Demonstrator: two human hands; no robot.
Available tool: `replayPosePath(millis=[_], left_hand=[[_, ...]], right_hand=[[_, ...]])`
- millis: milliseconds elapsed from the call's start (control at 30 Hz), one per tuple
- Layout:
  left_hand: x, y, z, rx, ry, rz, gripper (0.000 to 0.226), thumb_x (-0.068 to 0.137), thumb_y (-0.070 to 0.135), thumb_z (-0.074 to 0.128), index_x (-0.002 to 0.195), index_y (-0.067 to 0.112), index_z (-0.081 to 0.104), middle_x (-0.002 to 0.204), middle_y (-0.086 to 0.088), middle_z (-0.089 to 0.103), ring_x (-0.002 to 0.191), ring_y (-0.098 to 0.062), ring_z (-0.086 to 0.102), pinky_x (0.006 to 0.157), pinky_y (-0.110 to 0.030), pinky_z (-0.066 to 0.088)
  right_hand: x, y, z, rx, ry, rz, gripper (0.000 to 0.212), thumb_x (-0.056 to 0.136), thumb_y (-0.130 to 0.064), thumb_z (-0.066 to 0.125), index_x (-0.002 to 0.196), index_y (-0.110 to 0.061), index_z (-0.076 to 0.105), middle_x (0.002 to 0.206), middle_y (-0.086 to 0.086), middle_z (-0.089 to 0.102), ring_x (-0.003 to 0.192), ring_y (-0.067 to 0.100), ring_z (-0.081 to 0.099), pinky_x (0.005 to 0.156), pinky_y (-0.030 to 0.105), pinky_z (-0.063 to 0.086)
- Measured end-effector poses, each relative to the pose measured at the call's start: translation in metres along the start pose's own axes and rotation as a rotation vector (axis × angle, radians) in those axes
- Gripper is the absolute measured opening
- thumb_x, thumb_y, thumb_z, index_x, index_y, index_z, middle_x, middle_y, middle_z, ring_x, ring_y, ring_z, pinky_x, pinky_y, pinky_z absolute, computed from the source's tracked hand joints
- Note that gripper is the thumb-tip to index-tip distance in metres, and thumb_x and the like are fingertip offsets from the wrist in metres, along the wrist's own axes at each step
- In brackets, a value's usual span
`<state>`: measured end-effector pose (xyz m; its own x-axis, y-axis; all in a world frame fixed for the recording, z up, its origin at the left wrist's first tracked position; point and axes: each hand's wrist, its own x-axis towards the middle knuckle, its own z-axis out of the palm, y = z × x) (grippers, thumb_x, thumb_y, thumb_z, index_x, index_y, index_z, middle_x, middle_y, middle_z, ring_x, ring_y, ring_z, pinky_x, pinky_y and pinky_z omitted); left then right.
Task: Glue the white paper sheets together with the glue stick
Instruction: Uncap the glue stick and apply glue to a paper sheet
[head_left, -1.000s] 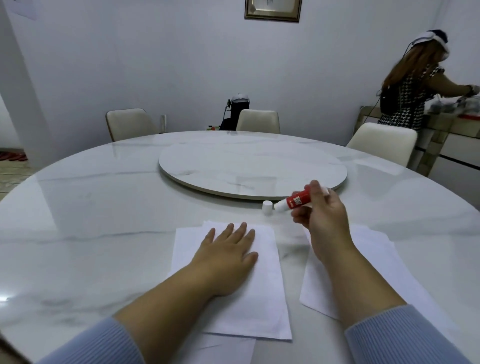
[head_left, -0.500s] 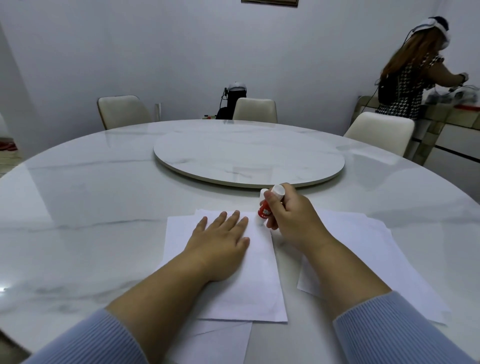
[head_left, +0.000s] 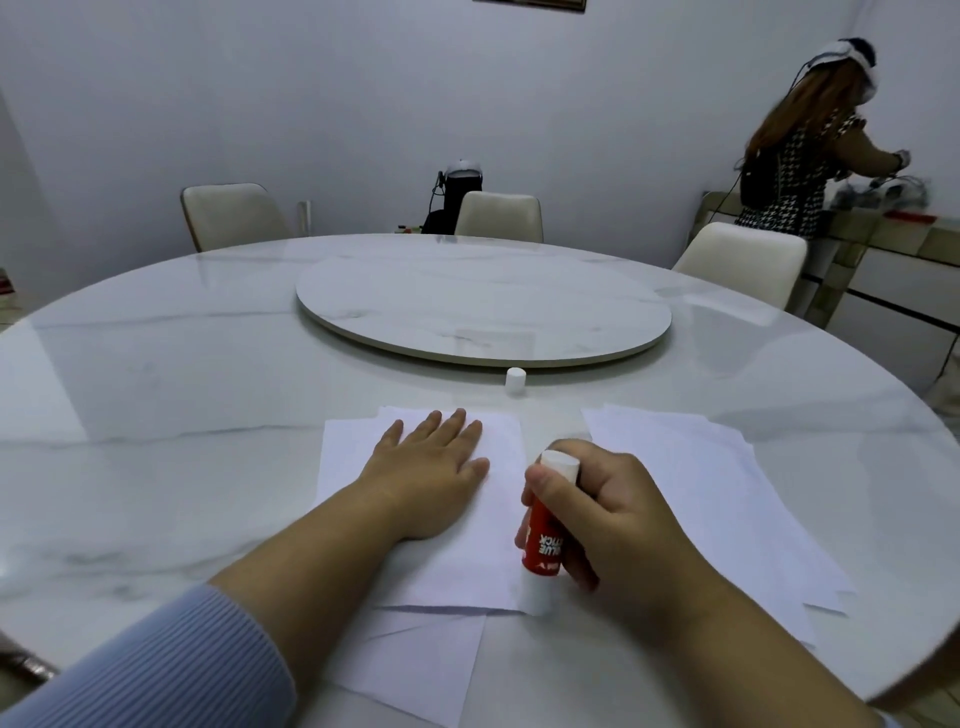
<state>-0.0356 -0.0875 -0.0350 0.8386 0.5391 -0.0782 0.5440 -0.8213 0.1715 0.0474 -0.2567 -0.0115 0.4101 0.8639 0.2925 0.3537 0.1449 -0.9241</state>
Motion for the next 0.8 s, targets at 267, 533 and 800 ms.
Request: replayPosePath(millis=[267, 533, 800], left_hand=[[-0.007, -0.007, -0.043, -0.032, -0.242, 0.173, 0.054, 0.097, 0.028, 0.040, 0.144, 0.046, 0.020, 0.158, 0.013, -0.015, 0.144, -0.016, -0.020, 0.117, -0.046, -0.007], [-0.027, 0.001, -0.022, -0.029, -0.130, 0.037, 0.056, 0.096, 0.046, 0.034, 0.148, 0.035, 0.015, 0.160, 0.007, 0.003, 0.147, -0.015, 0.000, 0.119, -0.039, 0.003], [-0.025, 0.012, -0.004, 0.001, 0.003, 0.043, 0.069, 0.092, 0.058, 0.025, 0.150, 0.029, 0.002, 0.160, 0.011, -0.006, 0.146, -0.010, -0.009, 0.119, -0.040, -0.003]], right_hand=[[0.011, 0.006, -0.024, 0.146, 0.553, -0.081, 0.031, 0.097, -0.025, 0.047, 0.072, -0.007, 0.052, 0.060, 0.012, 0.067, 0.034, 0.021, 0.040, 0.035, 0.023, 0.035], [0.013, 0.007, -0.020, 0.064, 0.649, -0.153, 0.026, 0.088, -0.034, 0.046, 0.073, -0.014, 0.053, 0.059, -0.002, 0.068, 0.033, 0.014, 0.043, 0.039, 0.019, 0.037], [0.043, 0.004, -0.014, -0.023, 0.523, -0.082, 0.019, 0.096, -0.028, 0.049, 0.081, -0.018, 0.055, 0.073, 0.009, 0.070, 0.055, 0.021, 0.061, 0.057, 0.032, 0.053]])
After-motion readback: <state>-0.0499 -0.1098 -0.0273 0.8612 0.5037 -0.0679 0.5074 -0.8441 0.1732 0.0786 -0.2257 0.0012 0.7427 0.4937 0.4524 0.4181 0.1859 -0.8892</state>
